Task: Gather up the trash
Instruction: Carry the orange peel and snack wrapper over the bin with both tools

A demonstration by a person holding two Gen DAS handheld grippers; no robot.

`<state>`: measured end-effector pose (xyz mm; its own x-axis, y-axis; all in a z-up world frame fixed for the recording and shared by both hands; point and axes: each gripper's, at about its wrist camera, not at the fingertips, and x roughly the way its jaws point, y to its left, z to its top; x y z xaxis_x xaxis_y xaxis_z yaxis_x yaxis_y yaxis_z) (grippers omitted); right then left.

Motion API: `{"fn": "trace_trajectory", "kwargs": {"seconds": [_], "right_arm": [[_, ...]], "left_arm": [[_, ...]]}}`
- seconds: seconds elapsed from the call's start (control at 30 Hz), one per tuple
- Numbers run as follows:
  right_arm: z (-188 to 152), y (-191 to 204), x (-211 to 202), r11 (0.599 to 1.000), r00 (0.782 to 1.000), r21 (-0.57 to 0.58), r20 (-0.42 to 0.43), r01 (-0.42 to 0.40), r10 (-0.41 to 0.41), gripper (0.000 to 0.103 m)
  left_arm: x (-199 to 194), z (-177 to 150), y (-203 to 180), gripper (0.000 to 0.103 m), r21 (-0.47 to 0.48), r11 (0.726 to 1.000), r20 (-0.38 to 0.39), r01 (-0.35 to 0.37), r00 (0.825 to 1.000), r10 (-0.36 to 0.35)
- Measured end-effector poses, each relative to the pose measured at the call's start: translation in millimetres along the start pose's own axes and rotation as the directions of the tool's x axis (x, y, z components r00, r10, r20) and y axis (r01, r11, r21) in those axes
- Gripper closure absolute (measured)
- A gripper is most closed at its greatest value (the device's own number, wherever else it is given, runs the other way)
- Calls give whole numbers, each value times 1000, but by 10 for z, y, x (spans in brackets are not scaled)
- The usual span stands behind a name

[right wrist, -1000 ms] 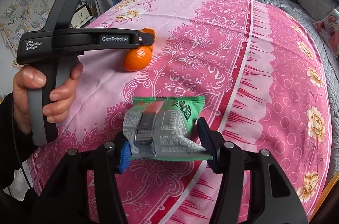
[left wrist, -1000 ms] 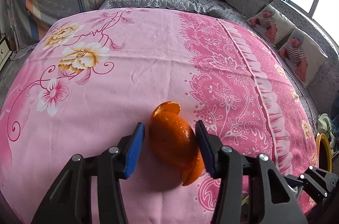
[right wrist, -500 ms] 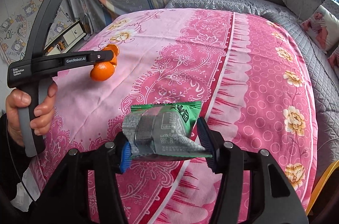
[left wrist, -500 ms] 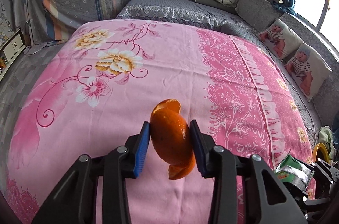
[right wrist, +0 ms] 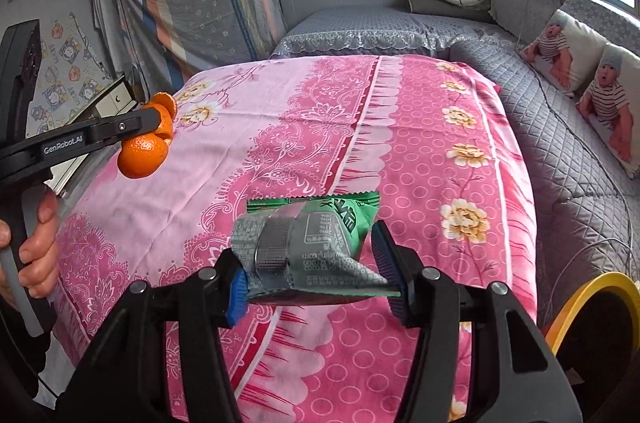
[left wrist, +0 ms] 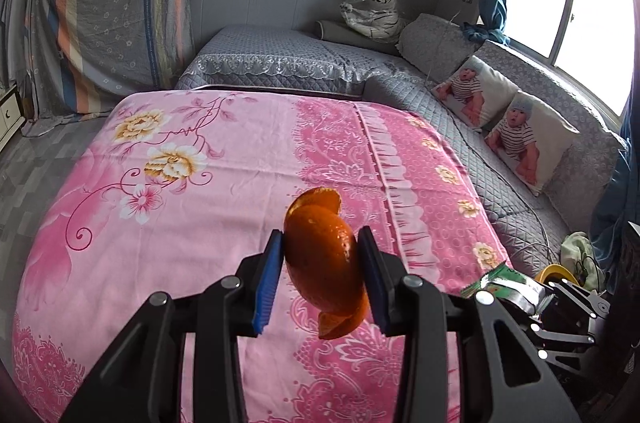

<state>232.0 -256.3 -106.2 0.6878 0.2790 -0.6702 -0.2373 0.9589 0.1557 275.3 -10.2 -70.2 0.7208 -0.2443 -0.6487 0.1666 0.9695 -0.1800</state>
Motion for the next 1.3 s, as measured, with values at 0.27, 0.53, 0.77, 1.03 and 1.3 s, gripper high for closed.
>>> {"fn": "trace_trajectory", "kwargs": {"seconds": [0.27, 0.53, 0.77, 1.03, 1.3], "right_arm": [[-60, -459, -459, 993, 993, 82, 84, 82, -89, 52], [-215, -957, -833, 972, 976, 177, 124, 156, -179, 52], [-425, -1379, -1089, 937, 955, 266, 131, 226, -267, 52], [-757, -1892, -1336, 876, 925, 374, 103, 304, -365, 52], [-1111, -2311, -1514, 806, 898, 471, 63, 358, -436, 51]], "left_arm": [[-279, -10, -662, 67, 102, 992, 47, 69, 996, -74], [-450, -51, -1361, 67, 209, 962, 62, 174, 980, -190], [-481, -168, -1968, 67, 309, 919, 43, 244, 962, -269], [-382, -290, -2499, 67, 374, 870, -14, 320, 940, -340], [-211, -464, -2947, 67, 412, 828, -77, 381, 920, -385]]}}
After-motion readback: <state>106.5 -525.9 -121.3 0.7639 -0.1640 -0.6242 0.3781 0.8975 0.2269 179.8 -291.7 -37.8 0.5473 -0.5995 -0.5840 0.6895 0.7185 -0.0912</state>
